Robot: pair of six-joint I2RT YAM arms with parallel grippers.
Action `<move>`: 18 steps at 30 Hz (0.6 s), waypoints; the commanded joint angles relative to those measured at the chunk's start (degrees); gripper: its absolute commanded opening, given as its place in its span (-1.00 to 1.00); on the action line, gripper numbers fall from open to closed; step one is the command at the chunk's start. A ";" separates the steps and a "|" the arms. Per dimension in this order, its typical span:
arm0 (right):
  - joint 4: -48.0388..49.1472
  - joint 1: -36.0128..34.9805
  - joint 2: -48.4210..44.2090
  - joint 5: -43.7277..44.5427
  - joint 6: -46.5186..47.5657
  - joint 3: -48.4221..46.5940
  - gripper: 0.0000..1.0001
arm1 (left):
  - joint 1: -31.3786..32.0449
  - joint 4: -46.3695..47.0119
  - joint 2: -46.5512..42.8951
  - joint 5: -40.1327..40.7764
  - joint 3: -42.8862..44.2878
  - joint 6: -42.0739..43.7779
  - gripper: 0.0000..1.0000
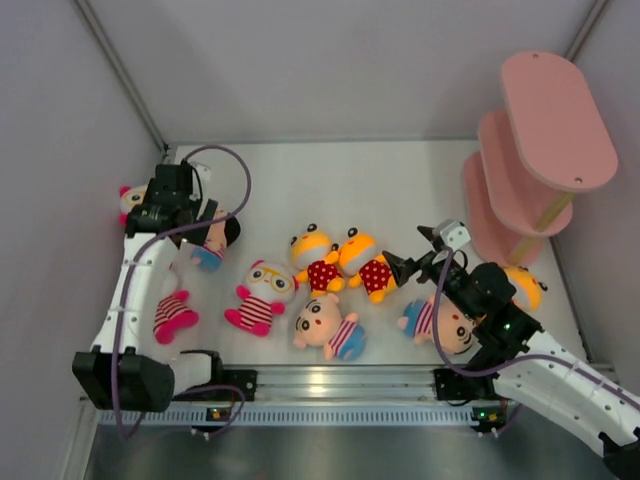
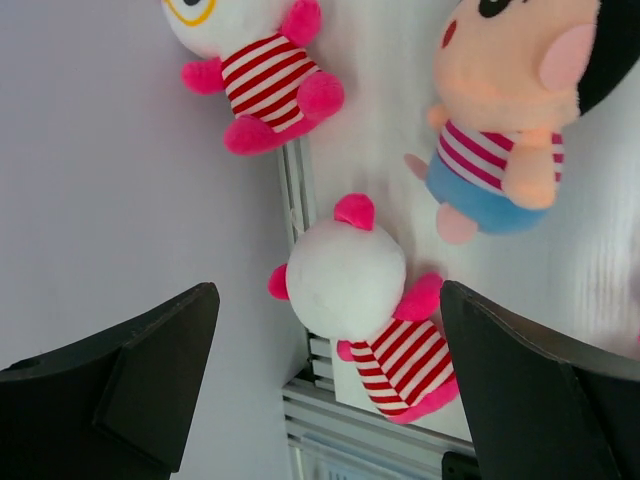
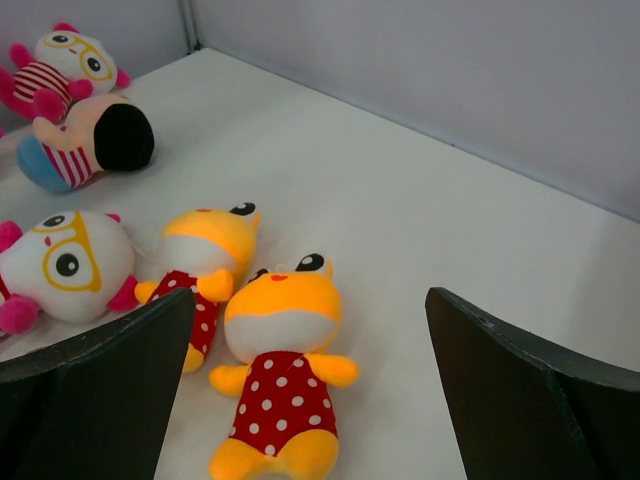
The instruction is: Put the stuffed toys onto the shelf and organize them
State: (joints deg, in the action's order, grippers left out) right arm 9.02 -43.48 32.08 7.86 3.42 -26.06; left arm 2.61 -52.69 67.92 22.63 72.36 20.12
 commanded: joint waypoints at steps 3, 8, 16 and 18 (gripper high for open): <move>2.32 -0.90 2.64 -2.40 0.62 -3.03 0.99 | -5.50 -2.77 12.04 -1.36 8.83 1.41 0.96; 1.79 -0.81 3.26 -2.41 1.50 -3.12 0.99 | -14.36 -2.60 22.59 -2.94 16.48 1.15 0.84; 3.11 -0.90 5.89 -3.11 1.86 -3.55 0.99 | -17.55 -2.51 38.84 1.62 22.56 1.94 0.83; 3.20 -0.99 6.24 -3.29 1.68 -3.64 0.98 | -18.43 -2.68 41.84 1.62 25.28 1.51 0.82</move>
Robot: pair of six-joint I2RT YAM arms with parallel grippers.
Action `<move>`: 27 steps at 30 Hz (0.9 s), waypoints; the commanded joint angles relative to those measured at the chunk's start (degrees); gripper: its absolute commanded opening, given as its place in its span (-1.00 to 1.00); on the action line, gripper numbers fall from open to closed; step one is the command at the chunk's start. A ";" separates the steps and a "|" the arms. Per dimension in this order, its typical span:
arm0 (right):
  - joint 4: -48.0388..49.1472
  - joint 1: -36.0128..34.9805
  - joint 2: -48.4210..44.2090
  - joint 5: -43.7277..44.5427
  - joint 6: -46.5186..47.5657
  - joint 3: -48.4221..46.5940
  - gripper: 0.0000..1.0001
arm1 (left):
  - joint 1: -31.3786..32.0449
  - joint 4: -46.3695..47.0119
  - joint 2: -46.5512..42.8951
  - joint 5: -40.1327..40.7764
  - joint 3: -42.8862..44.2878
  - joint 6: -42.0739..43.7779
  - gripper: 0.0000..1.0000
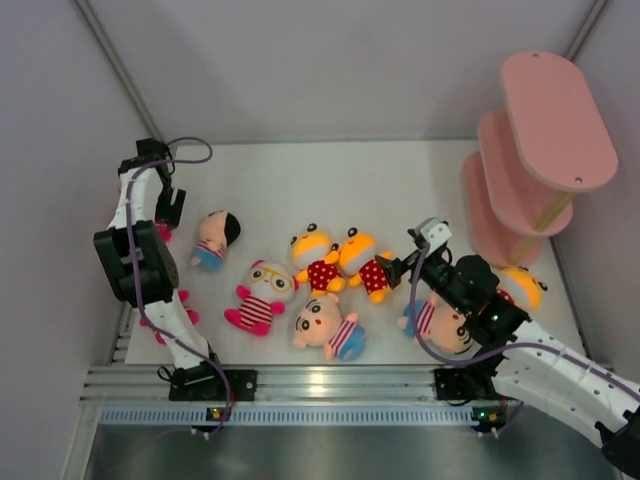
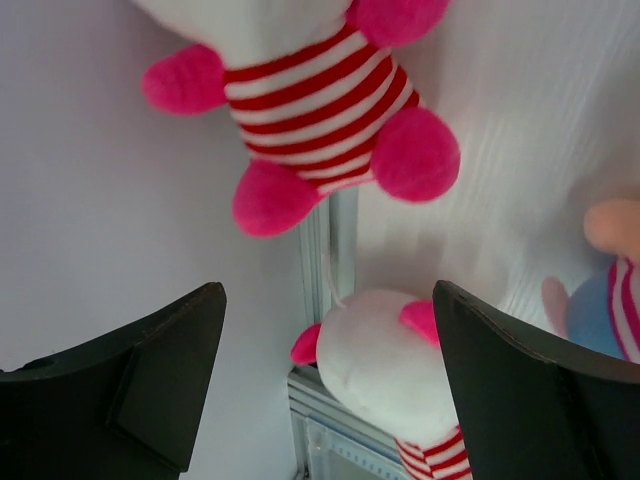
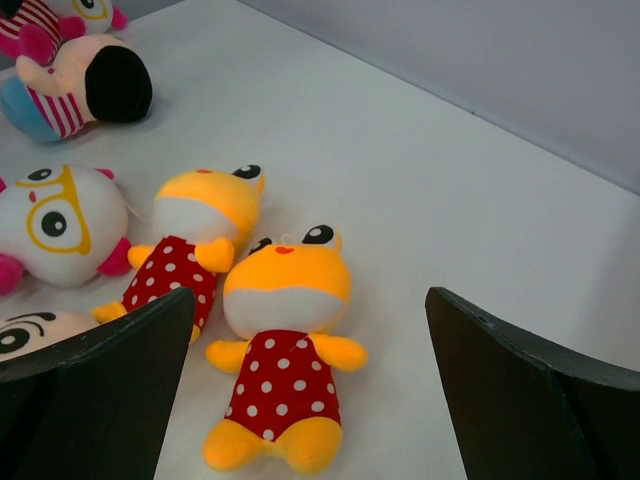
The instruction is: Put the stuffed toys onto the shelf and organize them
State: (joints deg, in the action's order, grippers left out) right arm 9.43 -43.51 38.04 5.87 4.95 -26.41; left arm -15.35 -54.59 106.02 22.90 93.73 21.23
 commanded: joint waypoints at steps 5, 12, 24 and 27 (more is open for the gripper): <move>1.30 -0.88 -0.69 -1.04 0.23 -2.94 0.99 | -4.67 -0.70 10.87 -0.03 9.18 -1.02 0.60; 2.26 -0.88 -1.57 -0.33 0.76 -2.24 0.99 | -6.79 -0.61 12.11 -2.68 9.01 -0.76 0.45; 1.64 -0.88 0.27 -0.59 0.85 -3.29 0.99 | -9.43 -0.70 2.45 -11.12 7.16 1.18 0.47; 1.38 -0.88 0.37 -0.86 0.85 -3.38 0.99 | -10.48 -0.70 2.79 -10.77 8.39 1.53 0.47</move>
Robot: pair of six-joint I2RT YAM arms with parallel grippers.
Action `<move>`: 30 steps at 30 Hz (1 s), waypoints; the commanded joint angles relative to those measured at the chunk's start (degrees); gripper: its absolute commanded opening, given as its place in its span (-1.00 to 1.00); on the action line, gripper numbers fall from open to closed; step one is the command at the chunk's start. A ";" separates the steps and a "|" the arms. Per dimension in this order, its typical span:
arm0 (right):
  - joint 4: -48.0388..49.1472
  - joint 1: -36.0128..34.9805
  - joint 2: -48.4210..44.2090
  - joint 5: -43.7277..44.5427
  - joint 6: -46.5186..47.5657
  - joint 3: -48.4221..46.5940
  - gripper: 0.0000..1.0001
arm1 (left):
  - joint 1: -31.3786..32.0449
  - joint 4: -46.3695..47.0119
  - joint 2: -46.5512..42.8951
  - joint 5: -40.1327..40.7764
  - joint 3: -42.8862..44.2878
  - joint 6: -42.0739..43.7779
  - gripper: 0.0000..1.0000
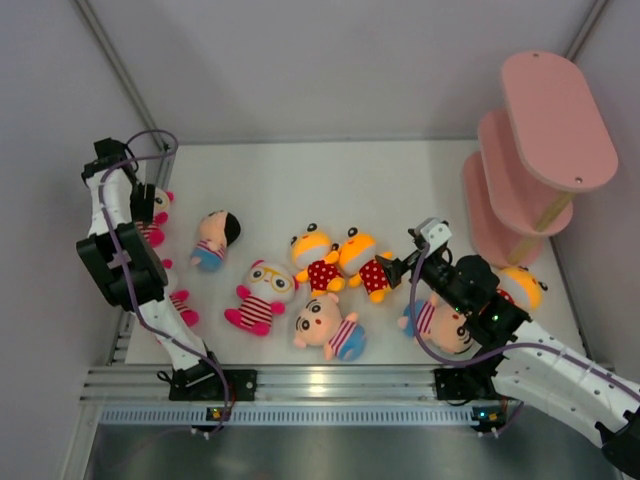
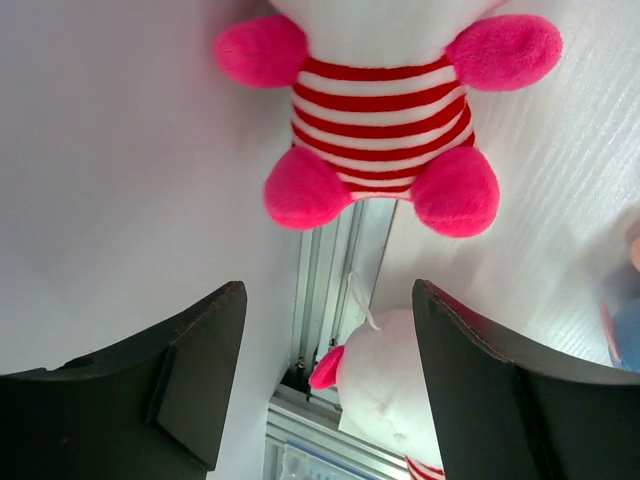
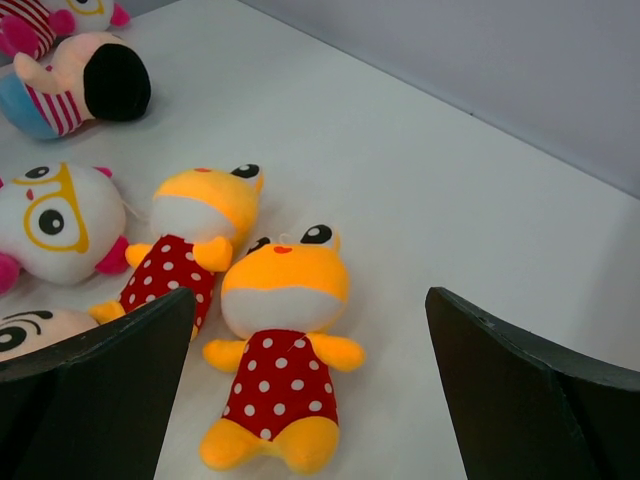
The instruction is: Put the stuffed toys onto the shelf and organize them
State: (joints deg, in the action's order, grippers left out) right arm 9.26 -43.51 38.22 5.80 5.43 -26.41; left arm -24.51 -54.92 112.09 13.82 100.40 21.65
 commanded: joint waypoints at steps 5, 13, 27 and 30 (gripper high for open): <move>1.29 -0.97 0.02 -0.79 0.37 -3.29 0.99 | -3.52 -0.45 0.49 -1.00 3.31 1.47 0.46; 0.94 -1.05 -0.25 -0.97 0.37 -3.47 0.99 | -3.70 -0.37 8.75 -1.34 5.94 0.85 0.59; 0.41 -1.05 -0.95 -0.44 0.11 -3.38 0.99 | -4.31 -0.28 8.86 -8.36 8.77 -1.26 -1.00; 1.11 -1.14 -0.60 -1.67 1.76 -3.82 0.99 | -4.32 -0.37 2.55 -17.92 5.69 -0.12 -1.00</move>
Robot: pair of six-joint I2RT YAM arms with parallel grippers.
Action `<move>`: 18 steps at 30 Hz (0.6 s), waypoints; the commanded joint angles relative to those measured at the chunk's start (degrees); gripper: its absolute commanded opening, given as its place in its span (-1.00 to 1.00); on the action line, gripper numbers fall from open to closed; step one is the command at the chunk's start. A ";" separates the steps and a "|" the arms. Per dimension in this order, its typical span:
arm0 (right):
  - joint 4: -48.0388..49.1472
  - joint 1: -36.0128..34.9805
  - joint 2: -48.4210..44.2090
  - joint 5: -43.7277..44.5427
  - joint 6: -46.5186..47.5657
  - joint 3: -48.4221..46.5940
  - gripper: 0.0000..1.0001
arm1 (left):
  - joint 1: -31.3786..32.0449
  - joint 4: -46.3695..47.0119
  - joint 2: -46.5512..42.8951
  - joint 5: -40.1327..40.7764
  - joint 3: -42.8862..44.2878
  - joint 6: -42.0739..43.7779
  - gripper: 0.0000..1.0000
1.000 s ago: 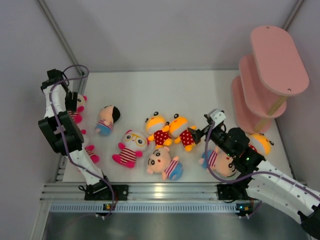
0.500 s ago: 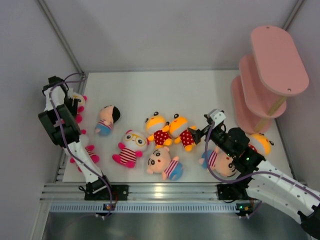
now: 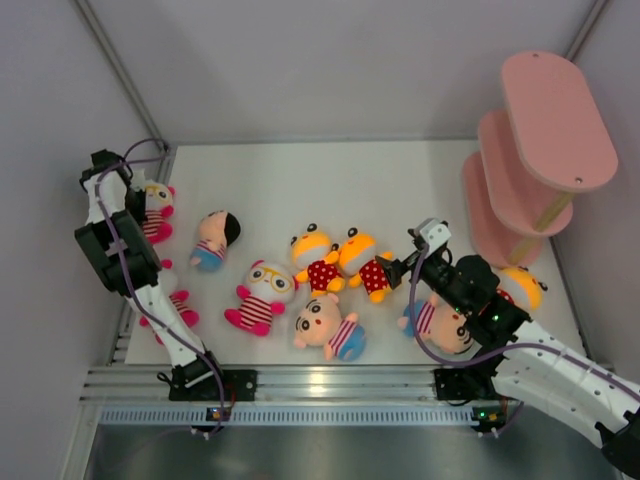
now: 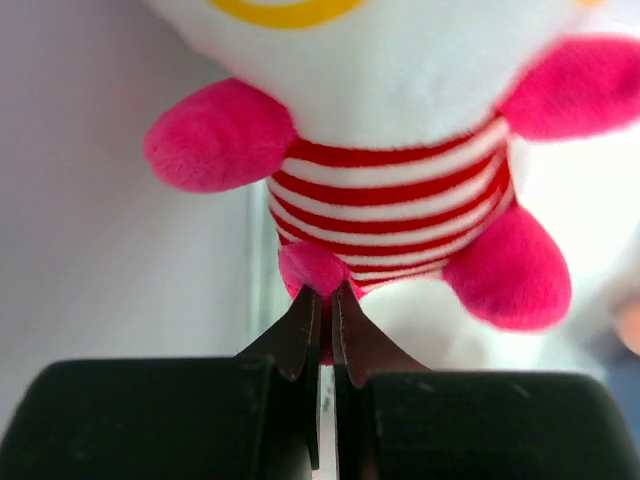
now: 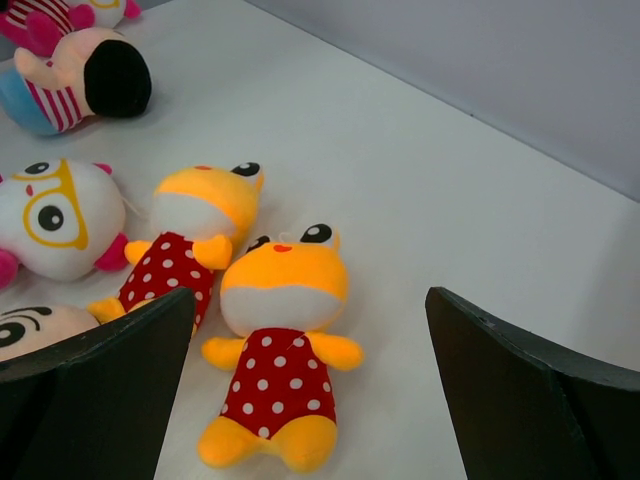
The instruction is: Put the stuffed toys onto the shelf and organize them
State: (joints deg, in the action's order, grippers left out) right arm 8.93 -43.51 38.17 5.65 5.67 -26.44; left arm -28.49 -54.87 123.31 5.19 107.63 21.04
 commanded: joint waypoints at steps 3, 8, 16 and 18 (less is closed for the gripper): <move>2.06 -1.23 1.90 -4.32 4.60 -7.30 0.99 | 0.01 -0.41 -18.23 -18.51 -4.97 1.37 -1.00; 4.69 -2.37 10.40 -11.87 8.30 -18.36 0.99 | 0.71 -0.67 -34.05 -29.43 -7.17 1.20 -1.00; 6.28 -11.14 29.05 -17.51 15.24 -36.83 0.97 | 10.38 -1.99 -49.73 -44.00 -12.88 -0.46 -1.00; 7.59 -13.35 33.18 -17.96 14.90 -40.18 0.97 | 11.78 -1.91 -52.20 -47.80 -13.24 -2.92 -1.00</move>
State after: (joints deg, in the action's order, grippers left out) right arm 13.82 -53.25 68.03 -8.75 18.04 -62.06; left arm -17.98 -55.77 71.11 -33.19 96.68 20.64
